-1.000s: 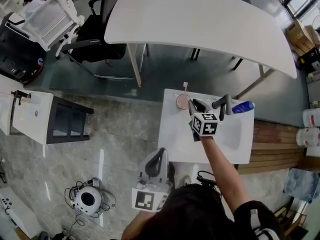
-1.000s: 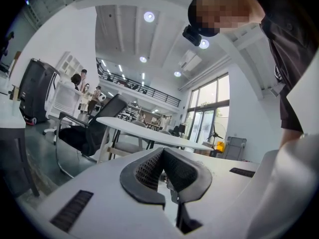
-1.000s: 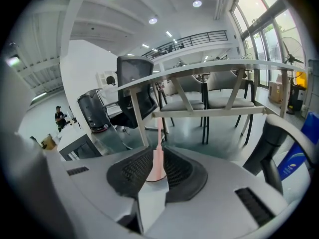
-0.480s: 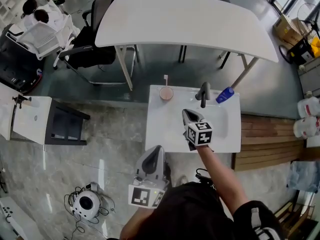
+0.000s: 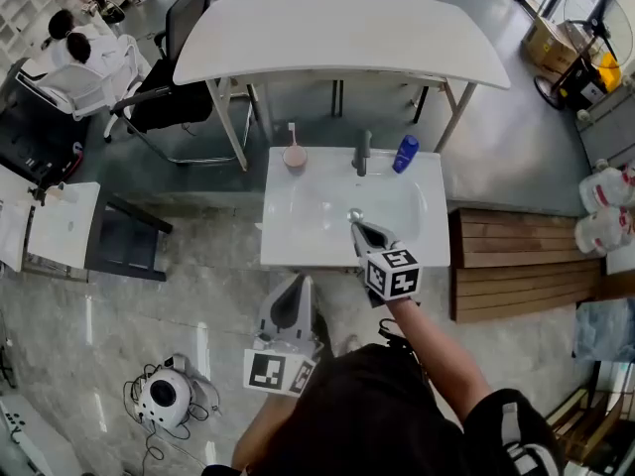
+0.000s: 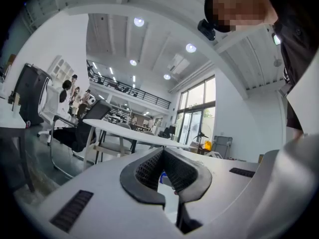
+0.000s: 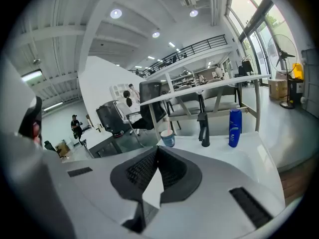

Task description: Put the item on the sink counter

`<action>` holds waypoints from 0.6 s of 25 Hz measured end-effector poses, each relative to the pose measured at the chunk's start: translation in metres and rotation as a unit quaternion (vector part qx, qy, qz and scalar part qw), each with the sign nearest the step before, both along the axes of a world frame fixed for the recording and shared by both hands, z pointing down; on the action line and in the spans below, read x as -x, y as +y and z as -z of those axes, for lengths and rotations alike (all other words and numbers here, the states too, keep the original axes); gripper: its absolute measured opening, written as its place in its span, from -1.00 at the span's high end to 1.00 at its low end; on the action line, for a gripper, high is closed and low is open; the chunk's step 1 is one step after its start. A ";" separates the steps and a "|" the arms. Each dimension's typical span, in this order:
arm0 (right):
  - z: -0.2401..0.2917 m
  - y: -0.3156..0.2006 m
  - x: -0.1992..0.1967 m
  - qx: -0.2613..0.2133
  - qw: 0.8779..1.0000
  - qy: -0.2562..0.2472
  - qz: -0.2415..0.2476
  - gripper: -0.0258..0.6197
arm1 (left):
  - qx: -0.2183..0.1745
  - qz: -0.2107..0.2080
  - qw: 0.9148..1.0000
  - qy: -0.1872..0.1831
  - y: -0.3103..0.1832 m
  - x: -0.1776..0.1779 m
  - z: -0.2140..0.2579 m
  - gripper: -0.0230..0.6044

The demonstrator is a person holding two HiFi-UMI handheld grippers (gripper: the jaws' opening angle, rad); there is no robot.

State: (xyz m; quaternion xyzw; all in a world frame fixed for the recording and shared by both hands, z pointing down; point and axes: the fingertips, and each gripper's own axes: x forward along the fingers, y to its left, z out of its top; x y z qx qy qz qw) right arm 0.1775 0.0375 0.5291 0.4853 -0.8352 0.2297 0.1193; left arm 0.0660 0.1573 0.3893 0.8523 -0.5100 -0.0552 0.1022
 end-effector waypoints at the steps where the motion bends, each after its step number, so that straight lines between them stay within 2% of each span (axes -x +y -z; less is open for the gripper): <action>1: 0.004 0.011 -0.007 -0.003 1.000 -0.003 -0.002 0.89 | 0.000 0.001 1.000 -0.002 0.009 -0.006 0.000 0.88; 8: 0.036 0.083 -0.049 -0.030 0.999 -0.011 -0.001 0.89 | -0.004 0.012 1.000 -0.009 0.058 -0.036 0.008 0.88; 15: 0.072 0.132 -0.067 -0.062 0.998 -0.015 -0.012 0.89 | -0.020 0.000 1.000 -0.018 0.073 -0.047 0.029 0.88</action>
